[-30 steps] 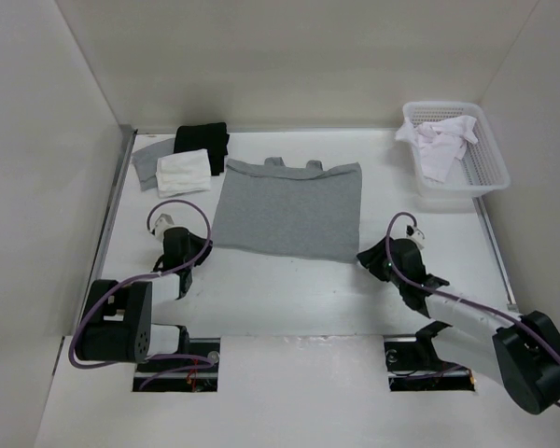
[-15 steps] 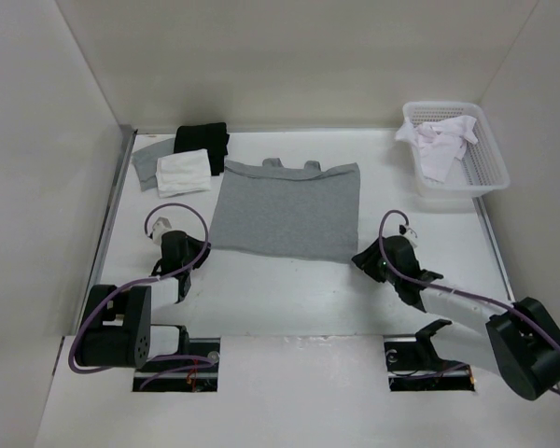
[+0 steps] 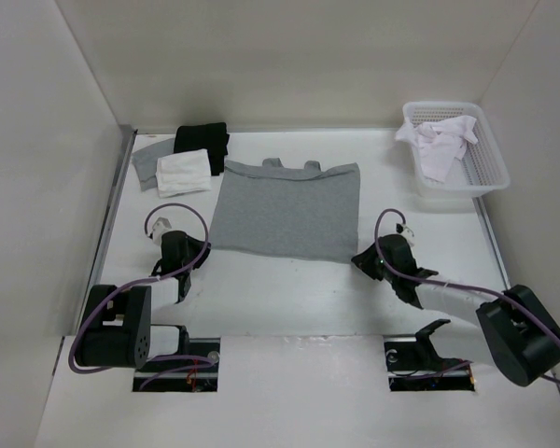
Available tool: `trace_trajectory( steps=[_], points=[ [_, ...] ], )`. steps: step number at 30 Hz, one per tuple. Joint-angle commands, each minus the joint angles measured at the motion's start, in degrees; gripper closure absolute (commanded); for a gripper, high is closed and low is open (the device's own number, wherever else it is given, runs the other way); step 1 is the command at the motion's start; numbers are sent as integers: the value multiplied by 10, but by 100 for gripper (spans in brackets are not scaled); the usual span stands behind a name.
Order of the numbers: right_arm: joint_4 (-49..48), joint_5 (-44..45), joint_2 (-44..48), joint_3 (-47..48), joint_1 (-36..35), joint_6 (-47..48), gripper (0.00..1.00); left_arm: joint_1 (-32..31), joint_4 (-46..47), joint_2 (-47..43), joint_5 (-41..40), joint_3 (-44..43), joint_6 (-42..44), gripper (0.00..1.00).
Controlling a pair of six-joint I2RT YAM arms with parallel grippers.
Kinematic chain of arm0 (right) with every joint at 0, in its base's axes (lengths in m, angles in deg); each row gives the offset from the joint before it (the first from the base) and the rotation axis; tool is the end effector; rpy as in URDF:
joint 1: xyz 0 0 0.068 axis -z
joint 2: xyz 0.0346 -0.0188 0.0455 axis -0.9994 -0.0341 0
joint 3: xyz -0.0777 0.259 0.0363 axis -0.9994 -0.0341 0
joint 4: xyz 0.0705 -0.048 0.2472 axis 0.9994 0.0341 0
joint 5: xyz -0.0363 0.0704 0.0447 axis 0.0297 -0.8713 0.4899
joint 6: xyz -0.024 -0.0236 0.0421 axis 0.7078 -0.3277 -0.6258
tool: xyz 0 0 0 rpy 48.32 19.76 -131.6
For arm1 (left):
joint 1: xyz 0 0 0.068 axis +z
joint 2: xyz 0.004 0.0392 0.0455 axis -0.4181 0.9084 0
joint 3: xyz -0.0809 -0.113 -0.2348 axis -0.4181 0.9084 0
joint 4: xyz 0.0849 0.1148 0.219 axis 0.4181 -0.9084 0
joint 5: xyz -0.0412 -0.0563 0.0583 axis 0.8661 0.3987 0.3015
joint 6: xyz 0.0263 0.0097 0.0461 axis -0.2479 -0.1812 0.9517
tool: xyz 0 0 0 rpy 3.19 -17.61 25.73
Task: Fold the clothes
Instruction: Fold the tank top
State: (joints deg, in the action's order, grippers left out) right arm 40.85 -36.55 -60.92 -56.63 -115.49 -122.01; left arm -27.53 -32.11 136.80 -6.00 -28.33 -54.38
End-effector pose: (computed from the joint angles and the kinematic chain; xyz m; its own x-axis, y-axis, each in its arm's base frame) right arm 0.1844 0.0905 0.1318 -0.6096 0.6245 -0.4882 0.2741 0.7440 0.6094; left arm 0.2070 -0.0087 0.1196 -0.3345 -0.7867 -0.5189 -0.4297 0.6174 -0.6590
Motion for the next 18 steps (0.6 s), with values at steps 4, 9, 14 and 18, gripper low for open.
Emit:
trace_trajectory(
  steps=[4, 9, 14, 18],
  points=[
    [-28, 3, -16, 14, 4, -5, 84, -2, 25, -19, 0, 2, -3, 98],
    [-62, 6, -44, 23, 3, 11, 97, -2, 25, -37, -2, 0, -6, 98],
    [-47, 20, 37, 30, -6, 46, 100, -8, -10, -123, 8, -17, -13, 100],
    [105, 68, 240, 70, -49, 95, 100, -40, -140, -285, -14, -74, 11, 100]
  ],
)
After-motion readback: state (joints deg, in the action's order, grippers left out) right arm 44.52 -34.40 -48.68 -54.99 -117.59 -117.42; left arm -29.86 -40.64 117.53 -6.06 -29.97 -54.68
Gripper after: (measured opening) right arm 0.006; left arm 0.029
